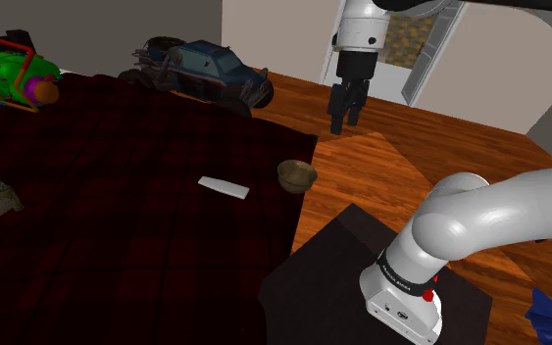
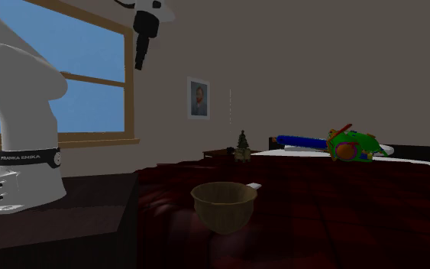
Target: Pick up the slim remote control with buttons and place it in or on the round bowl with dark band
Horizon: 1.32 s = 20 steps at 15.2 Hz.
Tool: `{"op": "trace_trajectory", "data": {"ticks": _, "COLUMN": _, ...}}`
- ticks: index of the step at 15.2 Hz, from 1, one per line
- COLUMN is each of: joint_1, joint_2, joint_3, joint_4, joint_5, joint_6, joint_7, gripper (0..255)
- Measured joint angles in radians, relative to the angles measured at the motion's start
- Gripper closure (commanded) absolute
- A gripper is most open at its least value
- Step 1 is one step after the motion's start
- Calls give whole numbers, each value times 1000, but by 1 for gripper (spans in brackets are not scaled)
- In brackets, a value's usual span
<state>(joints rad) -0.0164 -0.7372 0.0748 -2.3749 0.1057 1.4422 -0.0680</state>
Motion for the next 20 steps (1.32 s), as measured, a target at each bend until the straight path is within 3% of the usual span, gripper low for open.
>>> {"op": "trace_trajectory", "data": {"ticks": 3, "joint_1": 1, "joint_2": 26, "joint_3": 1, "joint_4": -19, "joint_5": -3, "joint_6": 48, "joint_7": -12, "gripper": 0}}
{"op": "trace_trajectory", "data": {"ticks": 9, "joint_1": 5, "joint_2": 160, "joint_3": 1, "joint_4": -70, "joint_5": -22, "joint_6": 256, "joint_7": -72, "gripper": 0}}
{"op": "trace_trajectory", "data": {"ticks": 20, "joint_1": 6, "joint_2": 531, "joint_3": 6, "joint_4": -44, "joint_5": -60, "joint_6": 647, "joint_7": -162, "gripper": 0}}
